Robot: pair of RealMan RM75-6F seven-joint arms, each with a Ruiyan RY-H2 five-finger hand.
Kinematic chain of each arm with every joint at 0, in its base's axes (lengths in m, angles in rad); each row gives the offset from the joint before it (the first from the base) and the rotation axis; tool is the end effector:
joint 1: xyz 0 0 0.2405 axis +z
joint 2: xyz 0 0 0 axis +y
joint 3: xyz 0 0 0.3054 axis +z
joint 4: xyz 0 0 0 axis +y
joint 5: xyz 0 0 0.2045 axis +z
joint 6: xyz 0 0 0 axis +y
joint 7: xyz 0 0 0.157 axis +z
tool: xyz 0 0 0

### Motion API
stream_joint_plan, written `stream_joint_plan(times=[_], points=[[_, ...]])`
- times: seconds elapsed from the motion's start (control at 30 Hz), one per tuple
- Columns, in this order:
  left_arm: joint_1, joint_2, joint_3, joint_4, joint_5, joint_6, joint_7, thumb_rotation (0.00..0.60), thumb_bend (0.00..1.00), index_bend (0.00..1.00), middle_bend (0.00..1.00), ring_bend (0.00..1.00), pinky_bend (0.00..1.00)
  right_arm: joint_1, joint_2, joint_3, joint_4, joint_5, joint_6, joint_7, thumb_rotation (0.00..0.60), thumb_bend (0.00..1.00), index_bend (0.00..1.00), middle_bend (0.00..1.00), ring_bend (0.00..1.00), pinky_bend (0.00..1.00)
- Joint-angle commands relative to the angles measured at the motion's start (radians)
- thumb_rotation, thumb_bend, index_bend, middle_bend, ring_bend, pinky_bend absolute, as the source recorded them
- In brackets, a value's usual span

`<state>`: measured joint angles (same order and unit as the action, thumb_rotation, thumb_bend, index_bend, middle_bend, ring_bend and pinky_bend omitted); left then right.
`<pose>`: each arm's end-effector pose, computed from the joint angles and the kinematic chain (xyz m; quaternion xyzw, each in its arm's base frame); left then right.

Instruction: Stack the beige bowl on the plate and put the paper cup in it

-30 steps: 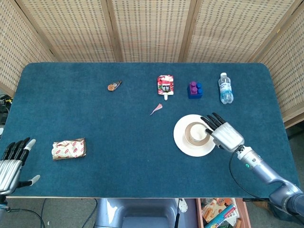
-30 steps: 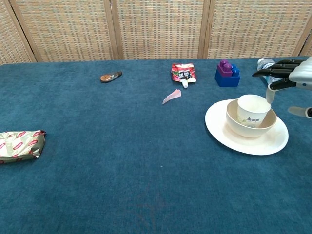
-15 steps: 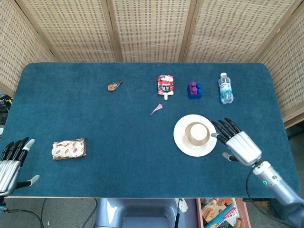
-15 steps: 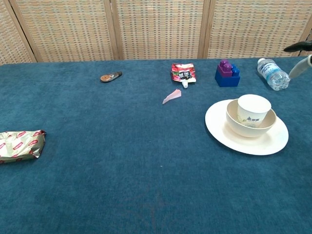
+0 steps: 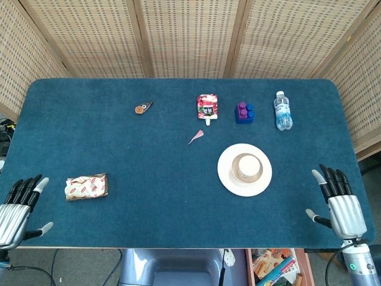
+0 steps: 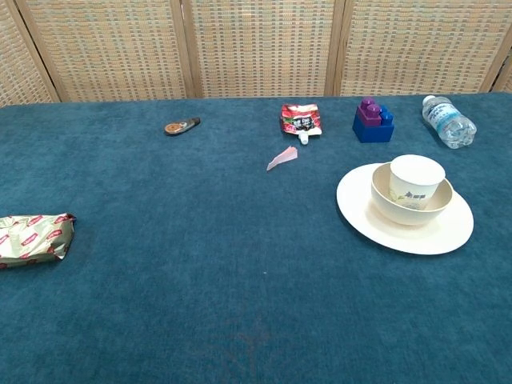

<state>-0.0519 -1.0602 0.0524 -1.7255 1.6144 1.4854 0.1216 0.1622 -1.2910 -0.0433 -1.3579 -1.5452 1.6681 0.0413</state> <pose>-0.3319 0.1623 0.1763 -0.6526 -0.3800 -0.3508 0.5538 -0.3594 -0.2089 0.1537 0.6119 -0.3123 0.4373 0.5804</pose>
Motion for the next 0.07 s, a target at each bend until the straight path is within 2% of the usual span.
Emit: stream_joint_plan(times=[0.03, 0.07], points=[[0.000, 0.000, 0.001, 0.000, 0.000, -0.001, 0.002, 0.600, 0.00, 0.00, 0.00, 0.00, 0.00, -0.012, 0.003, 0.013, 0.001, 0.004, 0.008, -0.008, 0.600, 0.00, 0.00, 0.00, 0.00, 0.00], [0.001, 0.000, 0.002, -0.001, -0.001, -0.002, 0.002, 0.600, 0.00, 0.00, 0.00, 0.00, 0.00, -0.017, 0.005, 0.021, -0.004, 0.005, 0.016, -0.014, 0.600, 0.00, 0.00, 0.00, 0.00, 0.00]])
